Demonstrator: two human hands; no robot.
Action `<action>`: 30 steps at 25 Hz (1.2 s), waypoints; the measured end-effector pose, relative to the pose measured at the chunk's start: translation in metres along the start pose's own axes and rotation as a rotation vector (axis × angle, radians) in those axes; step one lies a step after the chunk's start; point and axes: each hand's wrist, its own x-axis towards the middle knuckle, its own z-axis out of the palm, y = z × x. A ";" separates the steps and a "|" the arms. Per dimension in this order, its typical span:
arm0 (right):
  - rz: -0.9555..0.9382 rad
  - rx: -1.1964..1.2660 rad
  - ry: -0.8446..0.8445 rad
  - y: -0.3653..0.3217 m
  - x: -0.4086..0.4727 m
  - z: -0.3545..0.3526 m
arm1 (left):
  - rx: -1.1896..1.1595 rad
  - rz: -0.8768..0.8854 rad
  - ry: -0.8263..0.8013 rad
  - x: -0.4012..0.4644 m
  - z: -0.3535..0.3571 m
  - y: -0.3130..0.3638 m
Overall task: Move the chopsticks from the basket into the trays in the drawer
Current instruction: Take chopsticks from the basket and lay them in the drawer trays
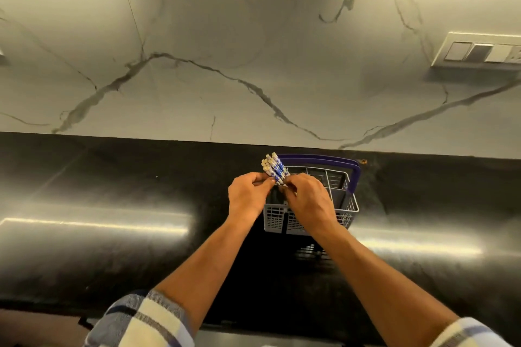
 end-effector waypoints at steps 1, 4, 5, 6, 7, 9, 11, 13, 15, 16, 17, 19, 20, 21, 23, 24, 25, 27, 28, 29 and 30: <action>-0.026 0.015 -0.007 0.000 0.001 -0.002 | 0.007 0.013 0.008 -0.001 0.000 0.001; -0.033 0.031 -0.060 -0.002 0.009 -0.009 | 0.001 0.005 -0.027 -0.002 0.000 0.004; -0.008 0.039 -0.088 -0.002 0.012 -0.010 | -0.005 -0.004 -0.051 -0.001 0.000 0.005; 0.018 0.044 -0.109 -0.002 0.013 -0.010 | -0.010 -0.011 -0.071 -0.001 0.001 0.006; 0.038 0.047 -0.113 -0.002 0.014 -0.010 | -0.018 -0.014 -0.085 -0.001 0.001 0.006; 0.044 0.054 -0.090 -0.005 0.014 -0.014 | -0.067 -0.010 -0.100 -0.003 0.001 0.006; 0.026 0.099 -0.056 -0.014 0.015 -0.028 | -0.140 0.033 -0.105 -0.006 -0.003 0.014; 0.034 0.190 -0.007 -0.027 0.019 -0.052 | -0.208 0.149 -0.088 -0.009 -0.011 0.032; 0.036 0.303 0.014 -0.041 0.027 -0.081 | -0.287 0.290 -0.080 -0.013 -0.023 0.059; 0.015 0.342 0.006 -0.047 0.030 -0.097 | -0.314 0.357 -0.088 -0.015 -0.030 0.074; -0.014 0.368 -0.010 -0.054 0.032 -0.112 | -0.314 0.421 -0.100 -0.018 -0.038 0.089; -0.067 0.440 -0.060 -0.064 0.032 -0.137 | -0.234 0.555 -0.117 -0.025 -0.054 0.116; -0.073 0.503 -0.093 -0.069 0.030 -0.148 | -0.172 0.614 -0.121 -0.029 -0.062 0.127; -0.060 0.578 -0.133 -0.072 0.025 -0.157 | -0.111 0.654 -0.127 -0.033 -0.068 0.136; -0.012 0.697 -0.205 -0.078 0.016 -0.169 | -0.062 0.680 -0.141 -0.041 -0.077 0.149; 0.003 0.725 -0.226 -0.081 0.010 -0.174 | -0.072 0.685 -0.146 -0.045 -0.079 0.152; 0.008 0.733 -0.242 -0.083 0.004 -0.178 | -0.094 0.689 -0.154 -0.050 -0.081 0.155; 0.010 0.731 -0.280 -0.084 -0.003 -0.181 | -0.158 0.681 -0.187 -0.055 -0.081 0.156; 0.014 0.729 -0.288 -0.085 -0.008 -0.184 | -0.187 0.678 -0.210 -0.058 -0.080 0.156; 0.021 0.727 -0.287 -0.085 -0.012 -0.186 | -0.214 0.672 -0.230 -0.062 -0.080 0.156; 0.025 0.725 -0.286 -0.085 -0.016 -0.189 | -0.241 0.663 -0.243 -0.066 -0.079 0.157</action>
